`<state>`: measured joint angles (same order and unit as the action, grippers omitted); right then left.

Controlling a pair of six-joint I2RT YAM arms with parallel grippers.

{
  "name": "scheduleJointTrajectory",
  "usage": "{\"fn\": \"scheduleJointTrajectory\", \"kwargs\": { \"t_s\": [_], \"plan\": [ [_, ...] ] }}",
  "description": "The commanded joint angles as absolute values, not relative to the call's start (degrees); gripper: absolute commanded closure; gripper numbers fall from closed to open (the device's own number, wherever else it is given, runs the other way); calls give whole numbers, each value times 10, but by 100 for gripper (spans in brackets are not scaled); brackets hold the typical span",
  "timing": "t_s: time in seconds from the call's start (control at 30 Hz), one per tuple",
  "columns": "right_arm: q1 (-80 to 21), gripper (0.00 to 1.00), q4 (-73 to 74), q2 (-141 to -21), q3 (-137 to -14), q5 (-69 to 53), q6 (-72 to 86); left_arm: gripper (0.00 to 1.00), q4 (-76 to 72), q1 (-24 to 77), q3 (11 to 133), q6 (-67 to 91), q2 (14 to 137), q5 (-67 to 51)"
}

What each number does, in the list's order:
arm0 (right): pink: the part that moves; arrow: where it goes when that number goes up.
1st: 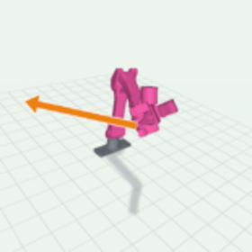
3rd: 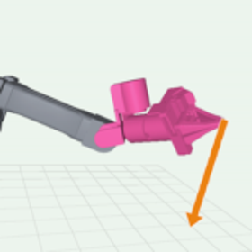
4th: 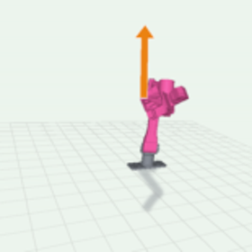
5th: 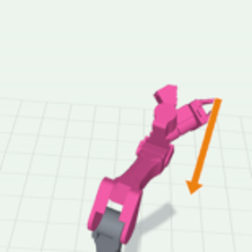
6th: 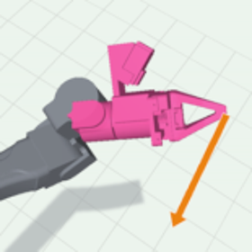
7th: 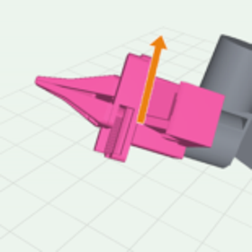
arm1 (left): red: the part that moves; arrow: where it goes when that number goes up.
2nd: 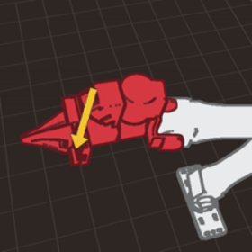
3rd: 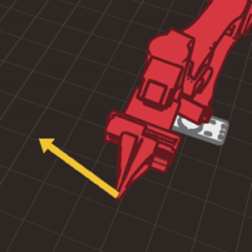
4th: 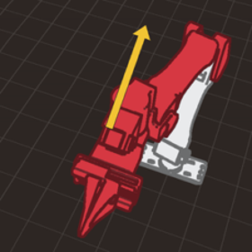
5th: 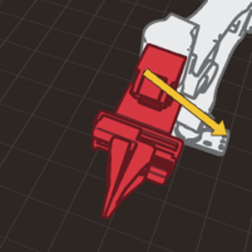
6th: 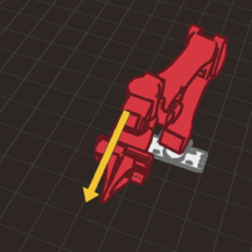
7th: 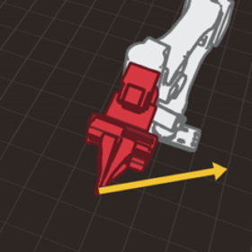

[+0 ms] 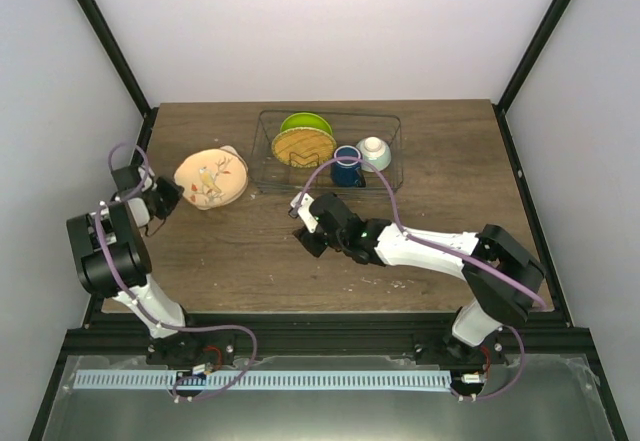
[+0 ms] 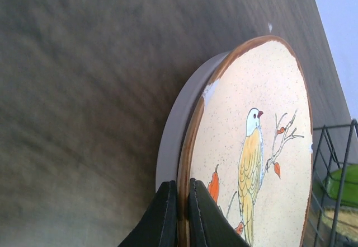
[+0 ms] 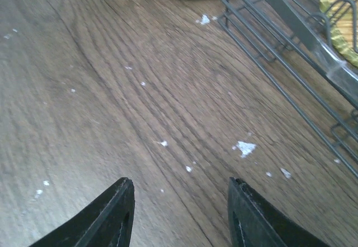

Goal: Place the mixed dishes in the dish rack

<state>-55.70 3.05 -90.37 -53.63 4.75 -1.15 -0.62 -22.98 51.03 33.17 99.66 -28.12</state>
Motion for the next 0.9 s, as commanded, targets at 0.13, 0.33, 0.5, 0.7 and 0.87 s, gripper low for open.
{"fn": "scheduleJointTrajectory", "kwargs": {
  "t_s": [0.13,0.33,0.5,0.7,0.87],
  "plan": [
    [-563,53,-24,-910,-541,-44,36,100,-163,-234,394,413,941,-375],
    [-563,53,-14,-914,-540,-36,45,100,-196,-247,371,452,924,-393],
    [-563,53,-9,-918,-544,-38,50,100,-180,-286,375,455,892,-404],
    [-563,53,-4,-928,-557,-42,56,100,-136,-332,394,441,851,-421],
    [-562,46,4,-952,-586,-42,71,100,-128,-332,389,453,805,-431]
  ]
}}
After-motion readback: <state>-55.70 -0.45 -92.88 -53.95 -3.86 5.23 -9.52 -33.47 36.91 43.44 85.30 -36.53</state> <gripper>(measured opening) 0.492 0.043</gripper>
